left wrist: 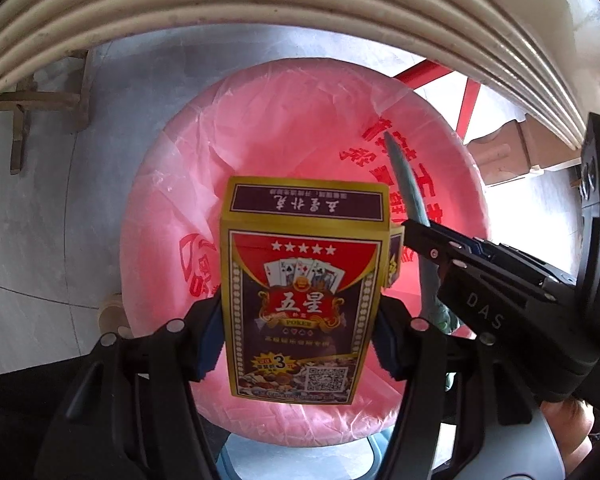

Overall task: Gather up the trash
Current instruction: 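Lower both tools over the pink bin and open both to drop the items, then withdraw both open tools from the bin back over the table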

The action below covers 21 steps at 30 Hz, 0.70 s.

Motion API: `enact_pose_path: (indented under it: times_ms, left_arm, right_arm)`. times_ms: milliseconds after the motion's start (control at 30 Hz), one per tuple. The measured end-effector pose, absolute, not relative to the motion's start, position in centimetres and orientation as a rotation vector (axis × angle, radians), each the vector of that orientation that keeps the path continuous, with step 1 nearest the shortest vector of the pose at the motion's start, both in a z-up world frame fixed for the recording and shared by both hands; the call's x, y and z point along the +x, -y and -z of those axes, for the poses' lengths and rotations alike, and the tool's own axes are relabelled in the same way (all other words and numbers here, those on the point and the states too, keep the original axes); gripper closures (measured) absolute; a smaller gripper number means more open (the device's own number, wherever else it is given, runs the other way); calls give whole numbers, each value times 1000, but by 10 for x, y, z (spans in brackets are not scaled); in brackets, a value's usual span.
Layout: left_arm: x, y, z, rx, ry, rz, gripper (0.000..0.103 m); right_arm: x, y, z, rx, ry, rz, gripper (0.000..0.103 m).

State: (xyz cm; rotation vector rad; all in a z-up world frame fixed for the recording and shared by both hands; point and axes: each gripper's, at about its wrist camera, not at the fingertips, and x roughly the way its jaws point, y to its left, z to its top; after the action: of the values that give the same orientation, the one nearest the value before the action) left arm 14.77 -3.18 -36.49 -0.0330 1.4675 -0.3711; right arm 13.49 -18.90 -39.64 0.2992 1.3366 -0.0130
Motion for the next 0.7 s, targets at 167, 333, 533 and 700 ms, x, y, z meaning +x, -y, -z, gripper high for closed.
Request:
enact_pose_path:
  times_ms: [167,333,533,700]
  left_arm:
    - [153,29,368,-45,-1486,338,35]
    - [155,23,364,-68,-1470,321,26]
    - [156,21,364,-70,-1475,319,26]
    - [157,20,365,-69,-1476,317,26]
  right_arm:
    - [135,190,398,279,-1336,53,61]
    - [135,196,394,305,-1314,64,52]
    - [135,196,394,305,-1319,62,52]
    - [136,197,394,305,-1318,62,52]
